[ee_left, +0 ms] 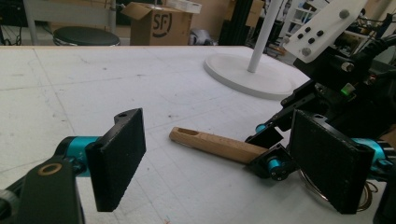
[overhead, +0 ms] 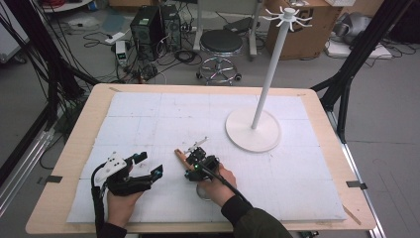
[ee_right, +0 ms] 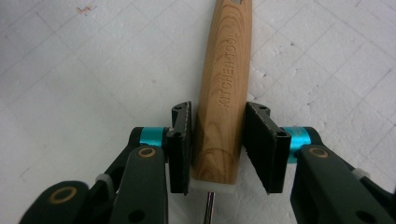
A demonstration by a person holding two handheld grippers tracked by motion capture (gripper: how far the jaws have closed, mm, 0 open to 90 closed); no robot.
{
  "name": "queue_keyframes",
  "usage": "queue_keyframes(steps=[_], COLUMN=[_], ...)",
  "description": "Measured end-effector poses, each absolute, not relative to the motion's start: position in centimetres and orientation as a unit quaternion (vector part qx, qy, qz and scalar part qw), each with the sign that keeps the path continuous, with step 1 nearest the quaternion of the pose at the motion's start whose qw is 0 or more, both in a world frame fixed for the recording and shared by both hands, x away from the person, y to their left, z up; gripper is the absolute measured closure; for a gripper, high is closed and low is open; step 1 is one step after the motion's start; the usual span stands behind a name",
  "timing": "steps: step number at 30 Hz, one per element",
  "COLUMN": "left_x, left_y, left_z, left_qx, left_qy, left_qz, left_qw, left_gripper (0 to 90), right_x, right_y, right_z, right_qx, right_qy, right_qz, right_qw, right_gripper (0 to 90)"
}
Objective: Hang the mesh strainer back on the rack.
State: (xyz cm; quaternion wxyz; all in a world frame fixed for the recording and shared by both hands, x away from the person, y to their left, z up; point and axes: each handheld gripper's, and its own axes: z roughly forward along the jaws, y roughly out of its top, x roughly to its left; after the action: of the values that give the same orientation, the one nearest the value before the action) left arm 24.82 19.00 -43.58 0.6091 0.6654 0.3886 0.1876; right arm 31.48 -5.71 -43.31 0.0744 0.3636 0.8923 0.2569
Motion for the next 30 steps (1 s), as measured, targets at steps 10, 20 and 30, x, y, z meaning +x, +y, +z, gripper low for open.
queue_keyframes(steps=[10, 20, 30], left_x=[24.9, 24.8, 24.8], left_y=[19.3, 19.4, 19.2], left_z=[-43.7, -43.6, -43.6], left_qx=[0.664, 0.662, 0.663], left_qy=[0.390, 0.392, 0.393], left_qz=[0.188, 0.189, 0.191], left_qw=[0.609, 0.611, 0.608], left_gripper=[19.5, 19.5, 19.5], right_x=[32.0, 33.4, 34.1], right_y=[-6.6, -9.7, -13.9], right_z=[-43.2, -42.4, -41.2], right_qx=[0.351, 0.393, 0.415], right_qy=[0.895, 0.856, 0.813], right_qz=[0.271, 0.337, 0.408], right_qw=[0.044, -0.010, -0.033], right_gripper=[68.7, 68.6, 68.6])
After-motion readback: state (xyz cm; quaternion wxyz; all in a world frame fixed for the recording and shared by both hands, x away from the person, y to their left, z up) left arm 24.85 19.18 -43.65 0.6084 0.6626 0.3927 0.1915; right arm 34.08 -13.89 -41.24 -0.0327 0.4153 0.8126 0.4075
